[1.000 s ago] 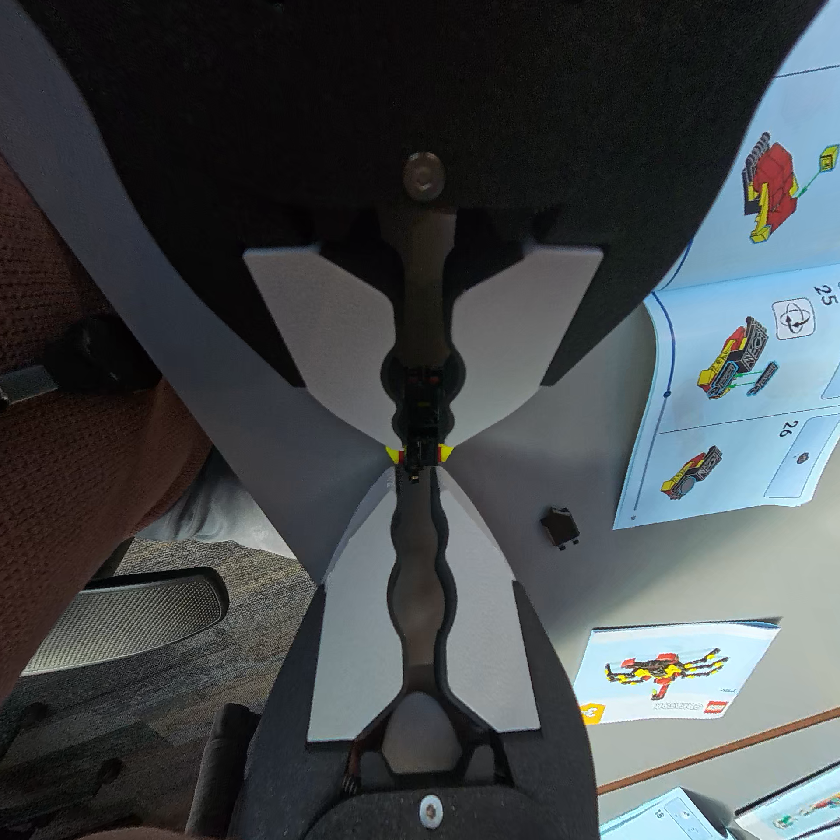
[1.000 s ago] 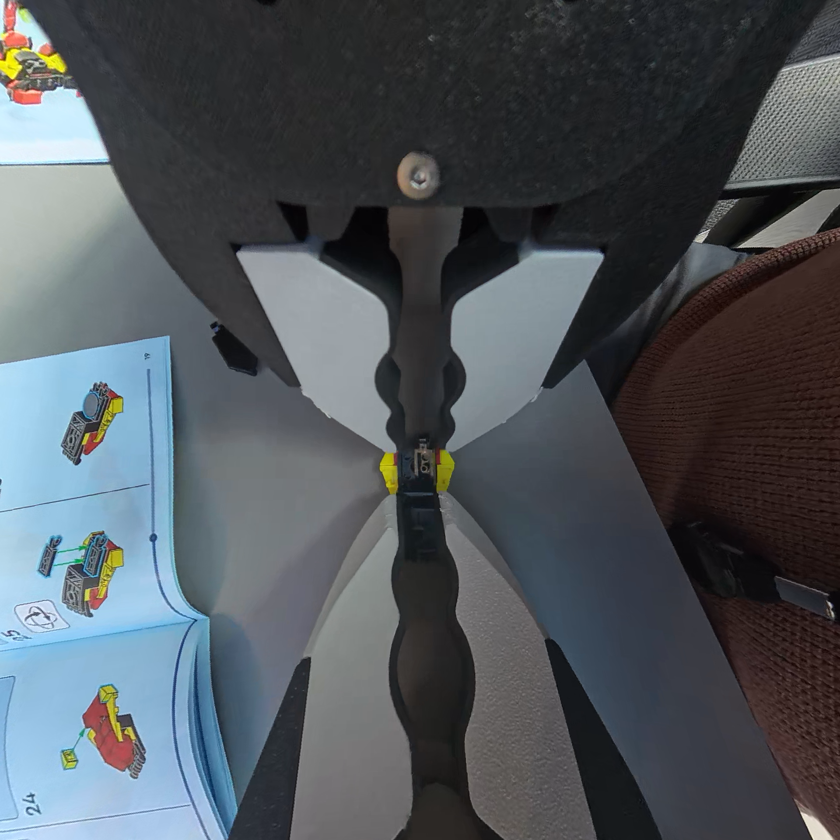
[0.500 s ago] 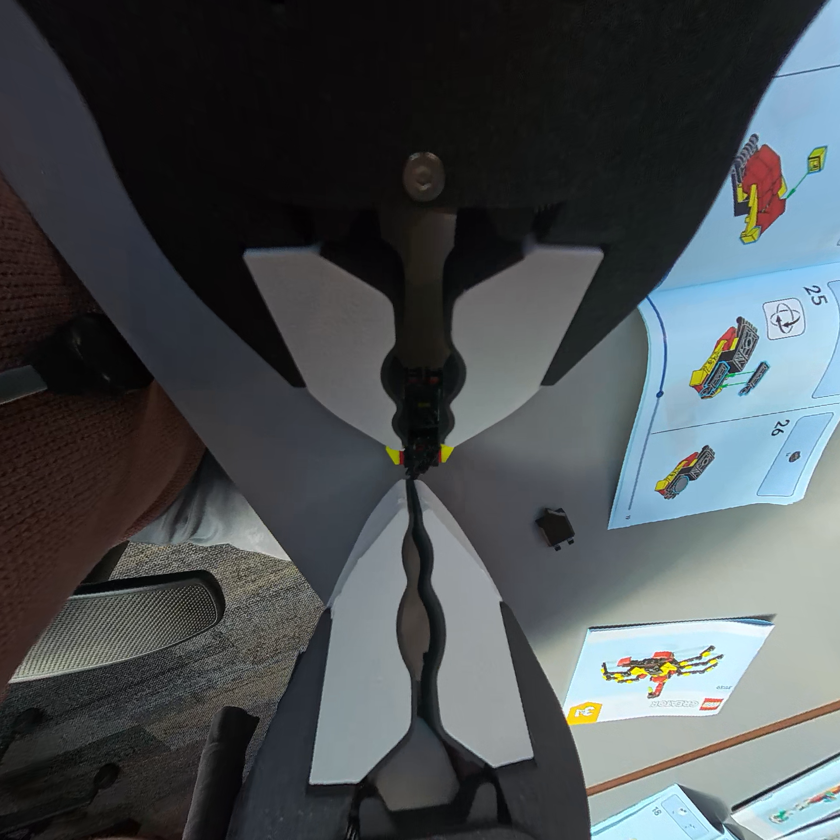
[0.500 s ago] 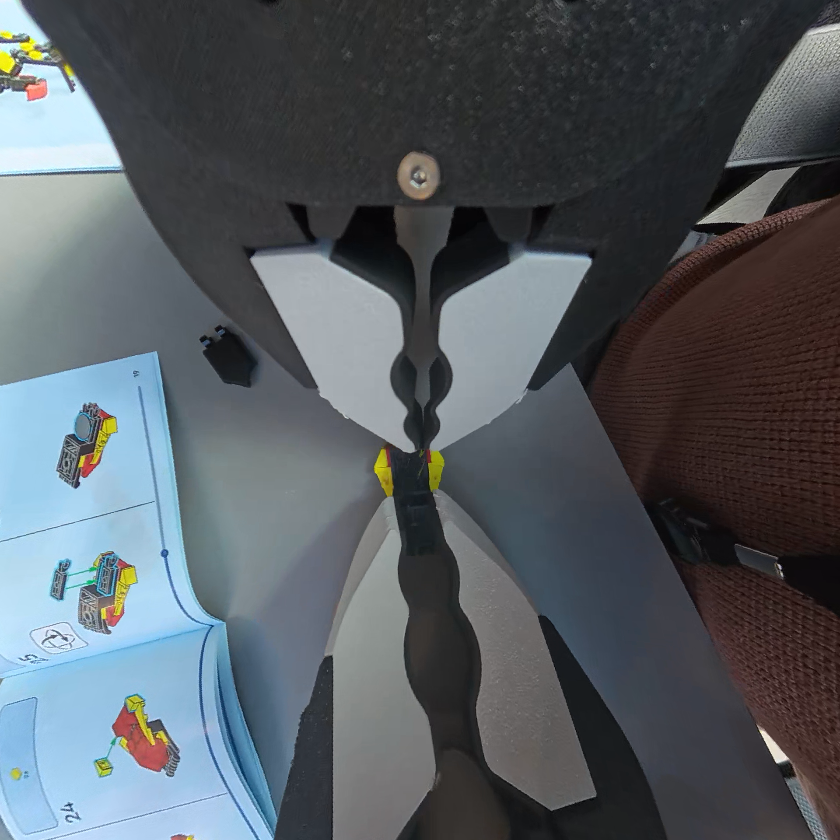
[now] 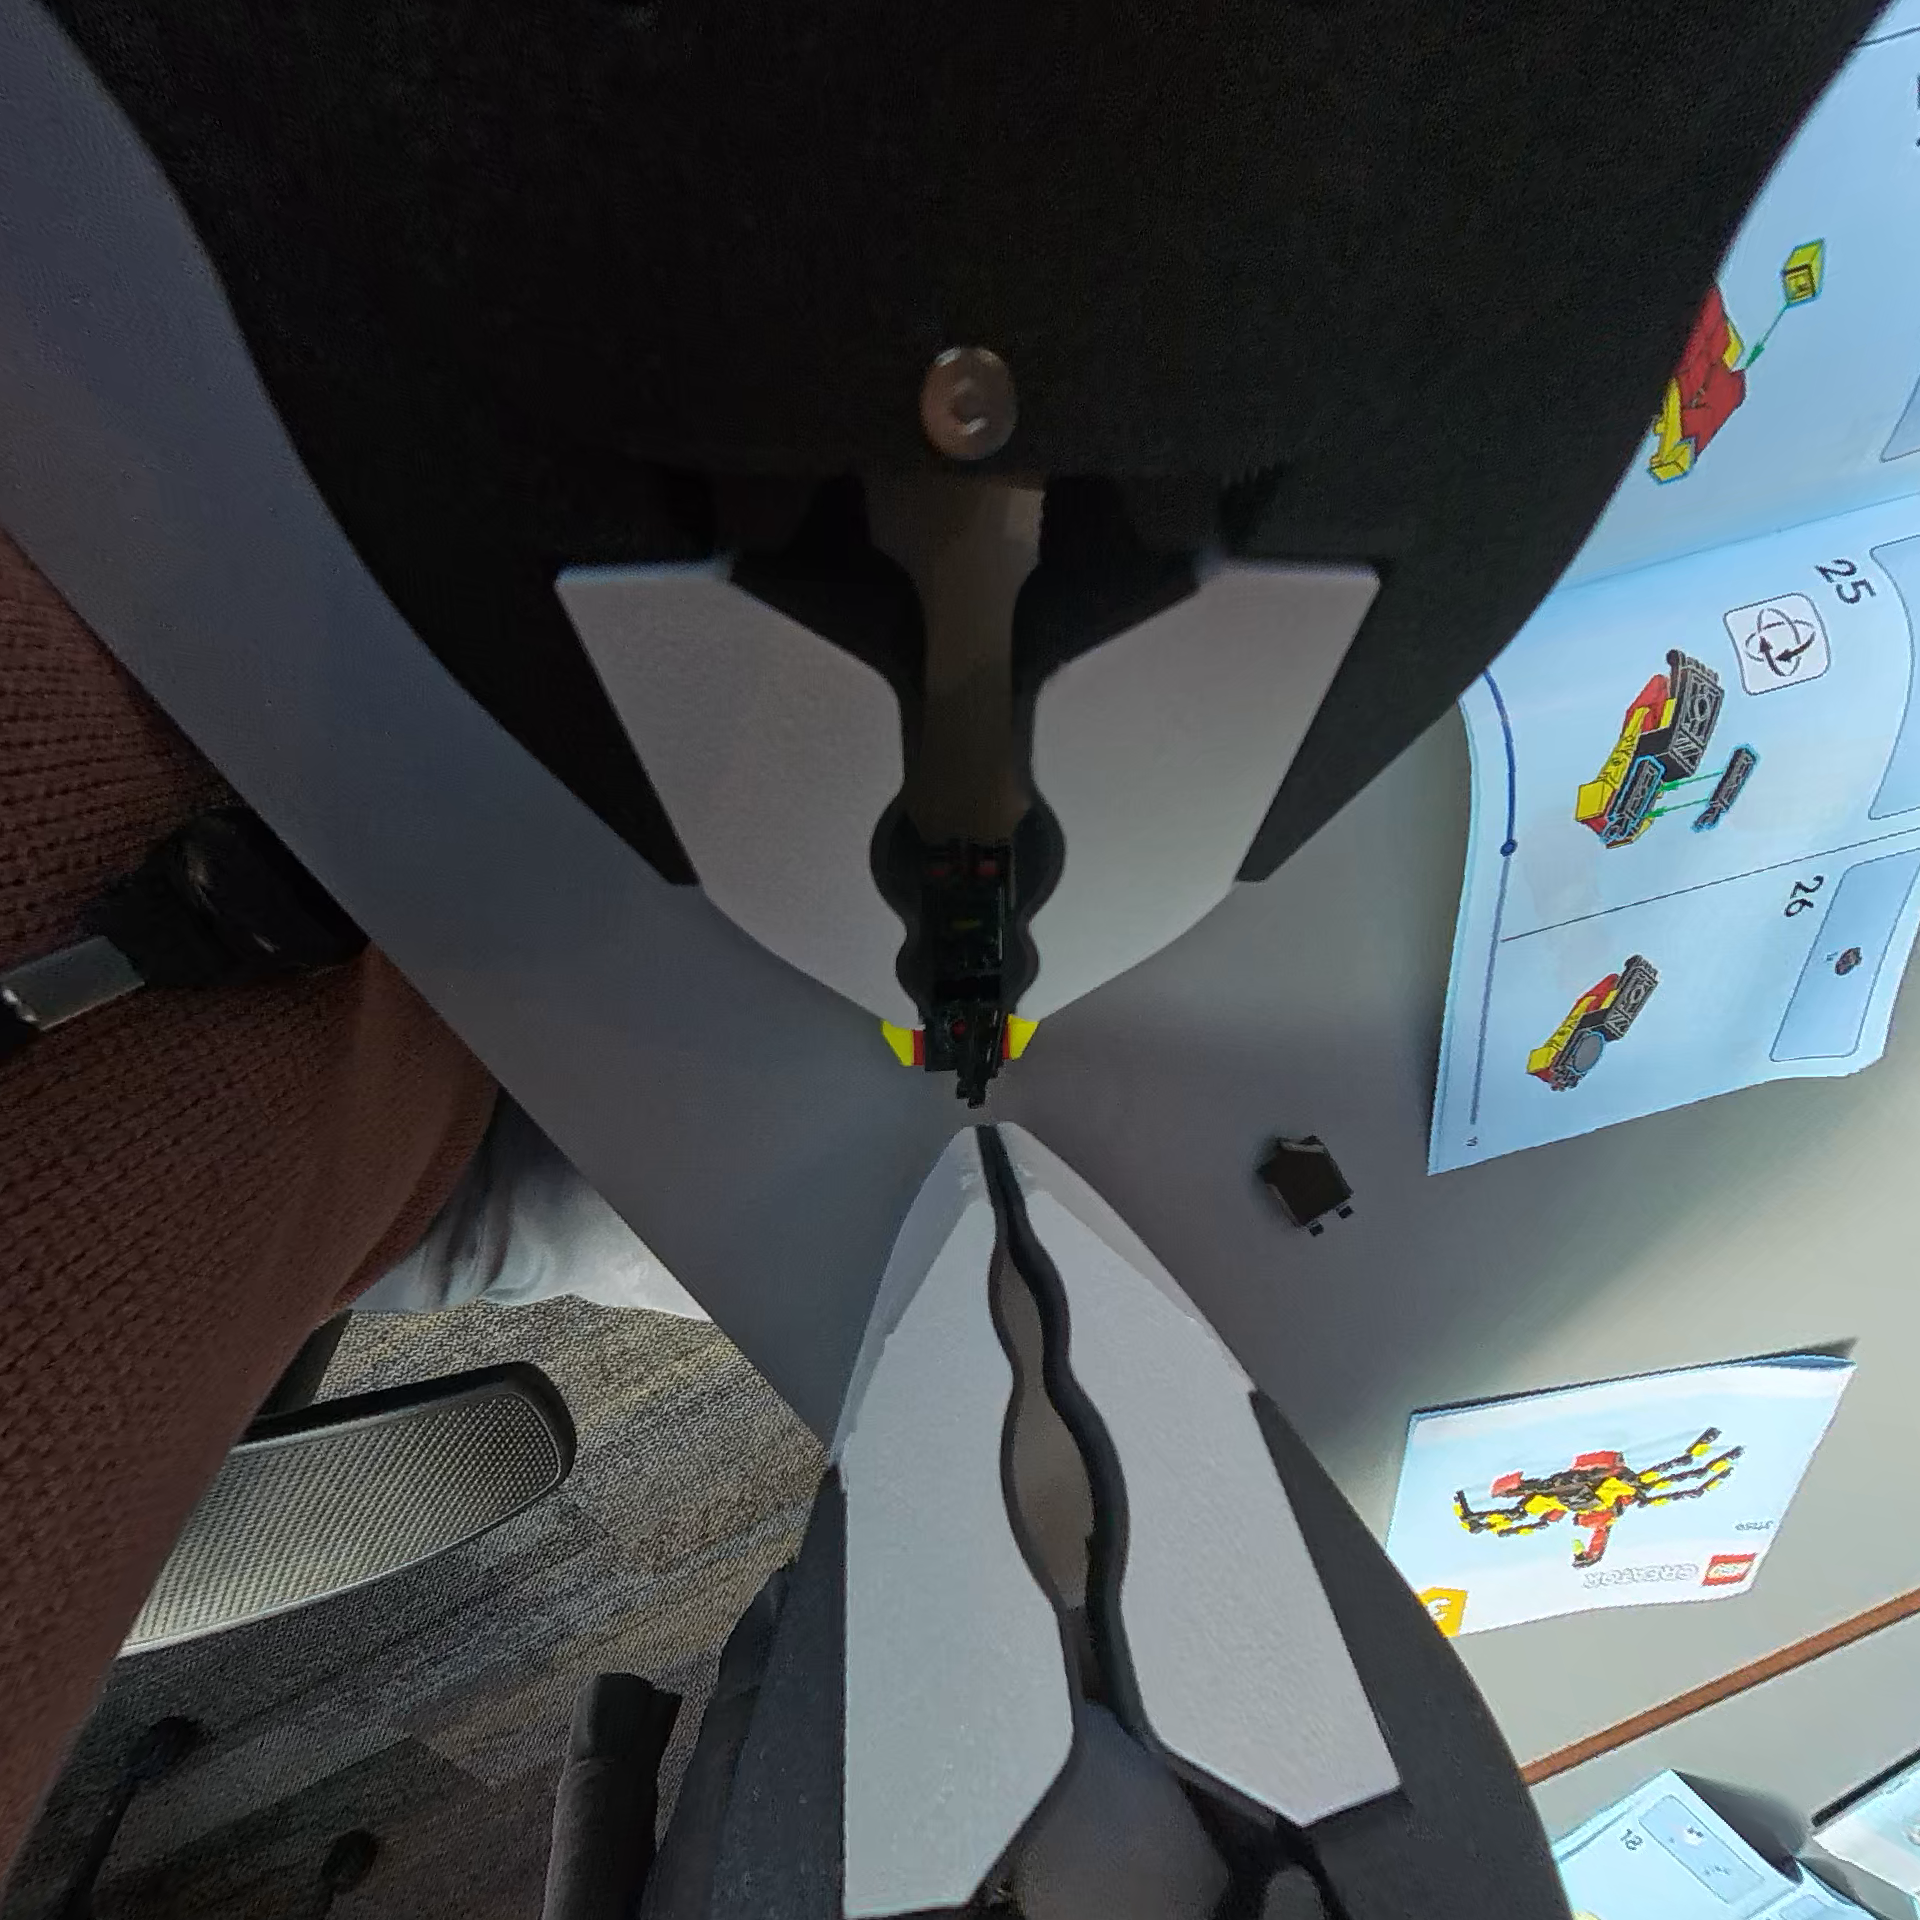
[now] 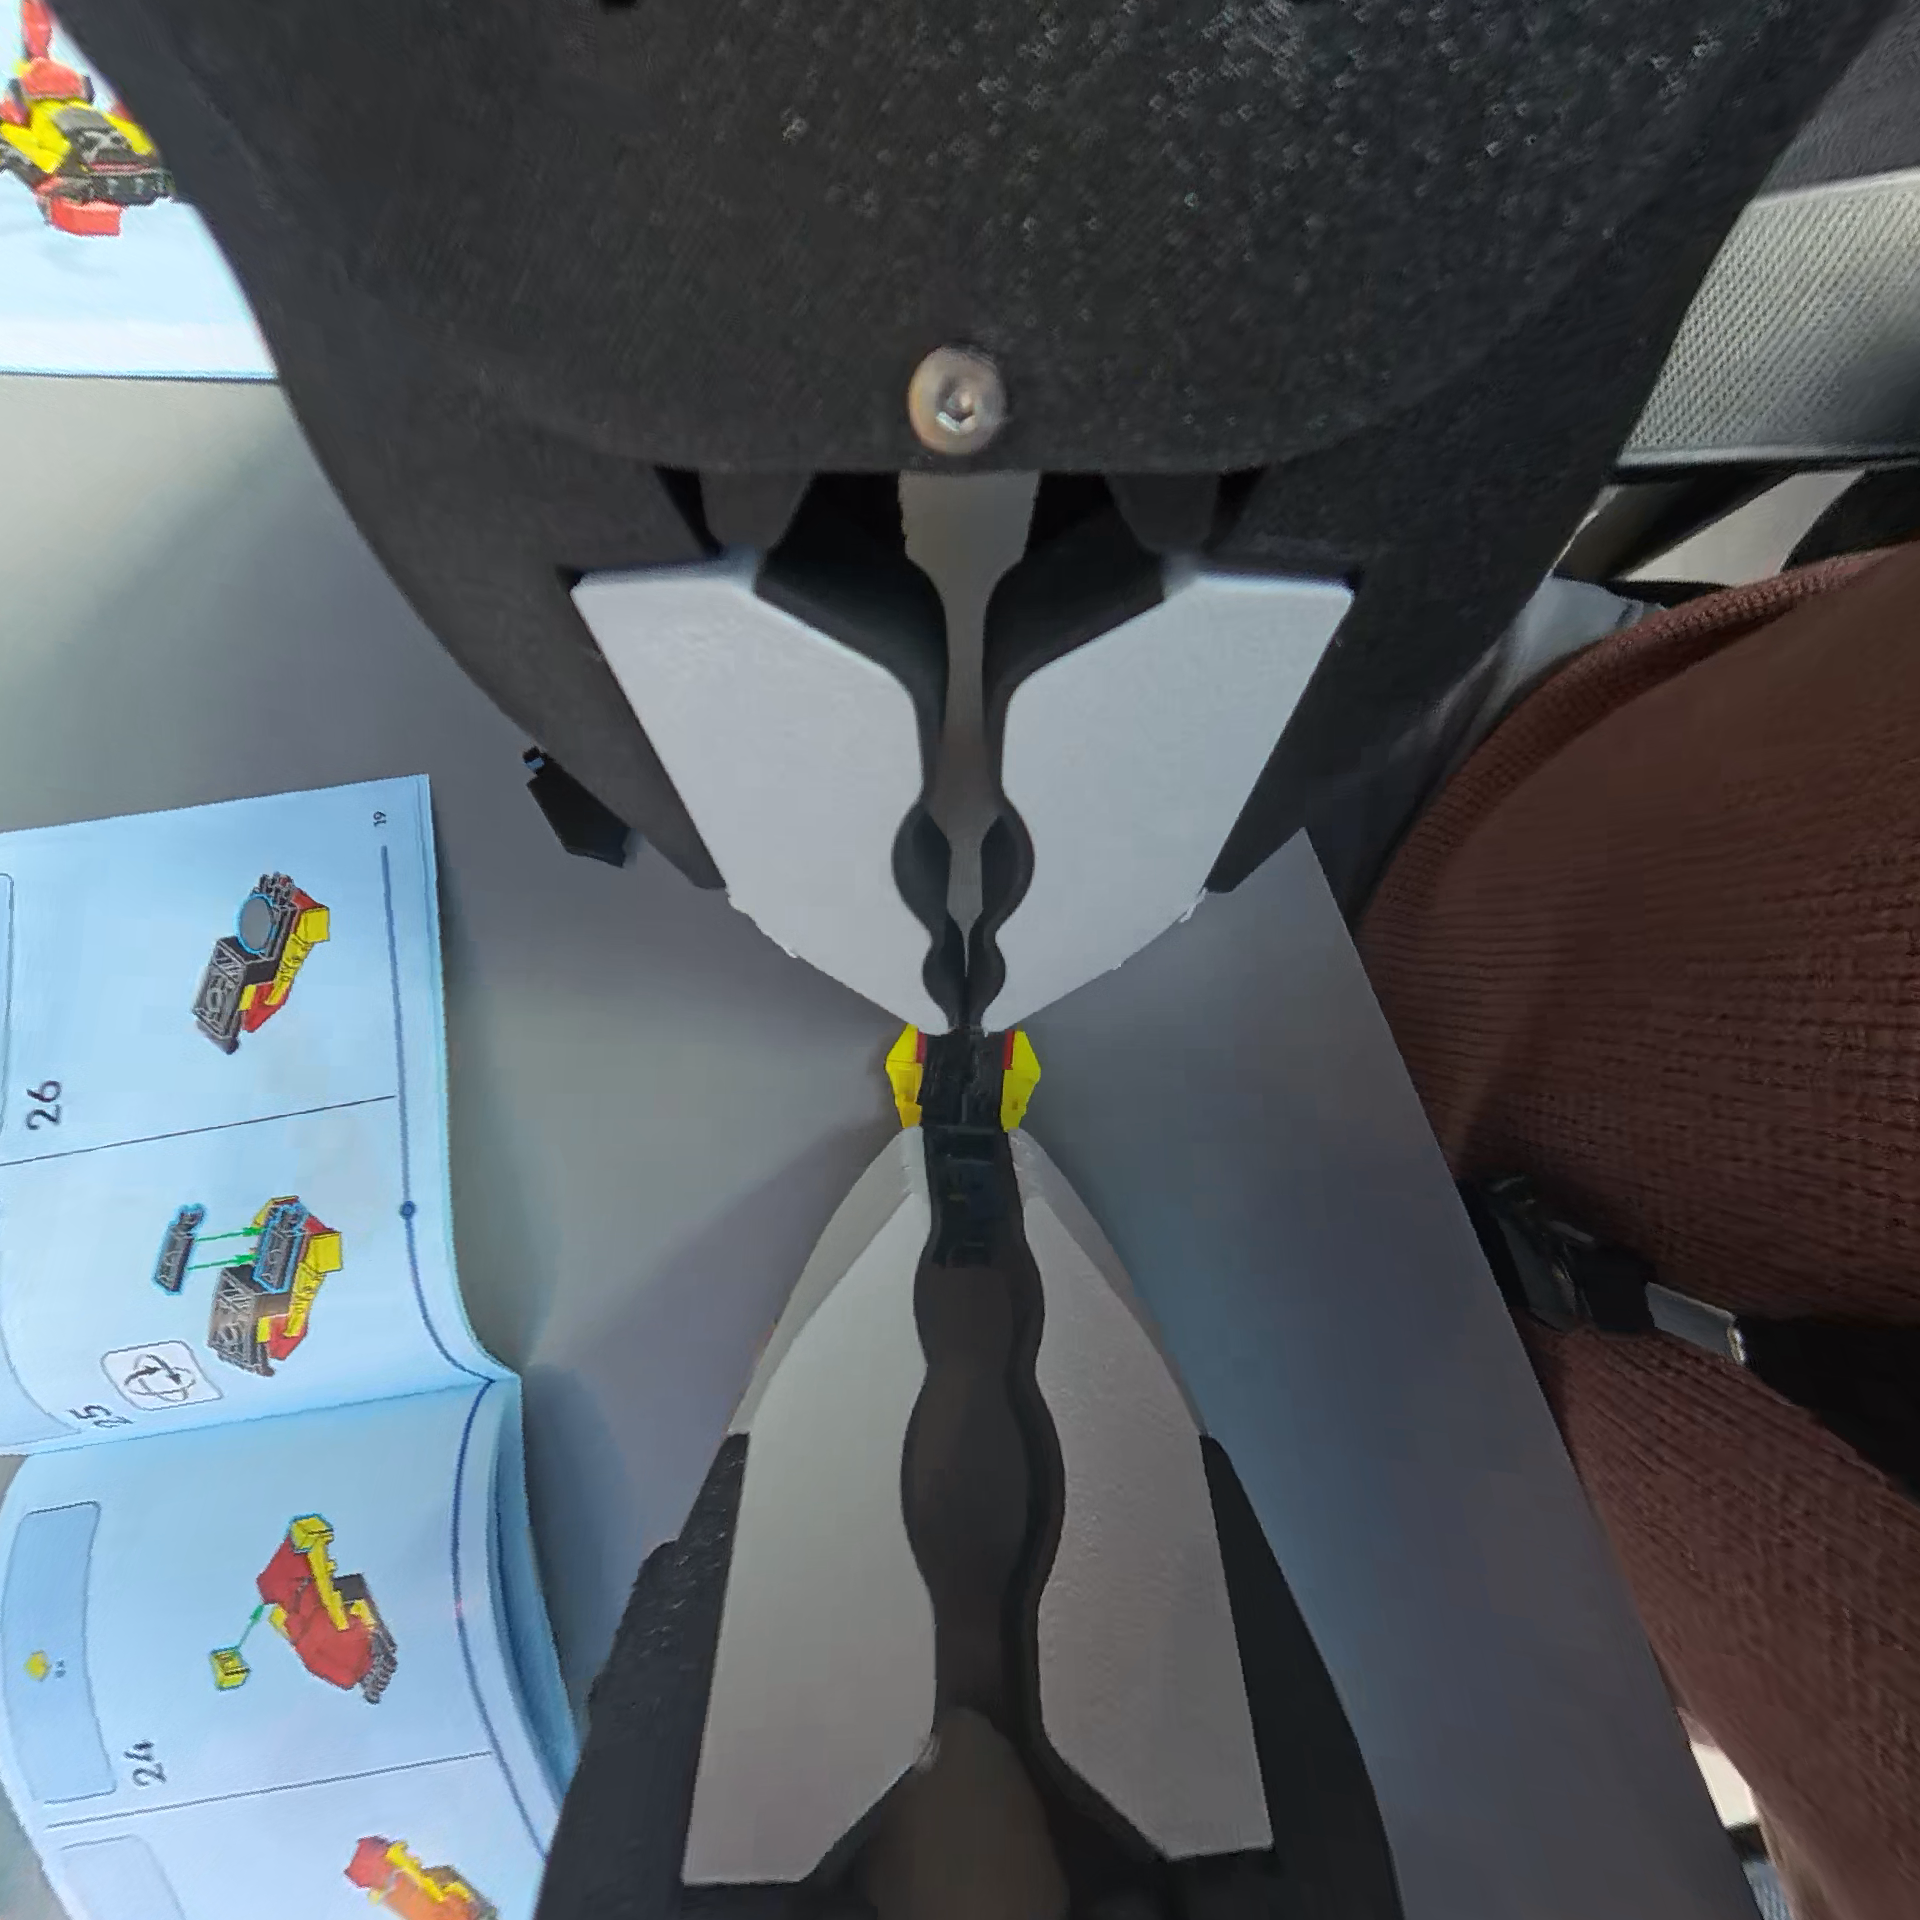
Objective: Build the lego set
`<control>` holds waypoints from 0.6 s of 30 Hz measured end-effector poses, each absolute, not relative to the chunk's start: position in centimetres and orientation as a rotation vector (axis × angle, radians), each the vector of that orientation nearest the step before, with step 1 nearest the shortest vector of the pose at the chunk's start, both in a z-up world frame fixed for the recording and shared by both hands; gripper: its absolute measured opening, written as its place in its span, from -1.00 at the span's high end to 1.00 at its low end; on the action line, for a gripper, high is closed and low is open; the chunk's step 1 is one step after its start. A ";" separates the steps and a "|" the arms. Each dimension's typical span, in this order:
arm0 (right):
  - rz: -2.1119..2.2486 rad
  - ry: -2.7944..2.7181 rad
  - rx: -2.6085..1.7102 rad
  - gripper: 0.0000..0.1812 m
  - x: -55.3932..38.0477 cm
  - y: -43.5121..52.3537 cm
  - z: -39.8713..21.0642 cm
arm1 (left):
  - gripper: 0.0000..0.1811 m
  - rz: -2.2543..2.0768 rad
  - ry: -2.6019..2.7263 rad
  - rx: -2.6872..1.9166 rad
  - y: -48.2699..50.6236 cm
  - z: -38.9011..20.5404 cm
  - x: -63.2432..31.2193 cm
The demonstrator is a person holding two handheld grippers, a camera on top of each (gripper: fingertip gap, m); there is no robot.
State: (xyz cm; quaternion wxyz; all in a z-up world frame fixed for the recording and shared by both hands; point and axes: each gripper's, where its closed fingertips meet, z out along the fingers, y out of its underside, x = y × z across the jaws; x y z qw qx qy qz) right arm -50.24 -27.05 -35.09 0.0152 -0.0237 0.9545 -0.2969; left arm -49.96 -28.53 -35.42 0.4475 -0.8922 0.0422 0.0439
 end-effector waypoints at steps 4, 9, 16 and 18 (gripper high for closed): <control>-0.955 2.967 0.051 1.00 -50.6 -27.5 -35.4 | 0.87 0.100 0.103 -2.200 -28.4 -35.4 -50.0; -0.916 2.985 0.018 1.00 -50.5 -27.6 -36.2 | 0.87 0.084 0.112 -2.203 -28.4 -35.4 -50.0; -0.877 3.011 -0.045 1.00 -50.6 -27.7 -36.1 | 0.86 0.066 0.115 -2.203 -28.5 -35.4 -49.9; -0.863 3.013 -0.045 1.00 -50.6 -27.8 -36.1 | 0.86 0.064 0.113 -2.203 -28.5 -35.4 -49.9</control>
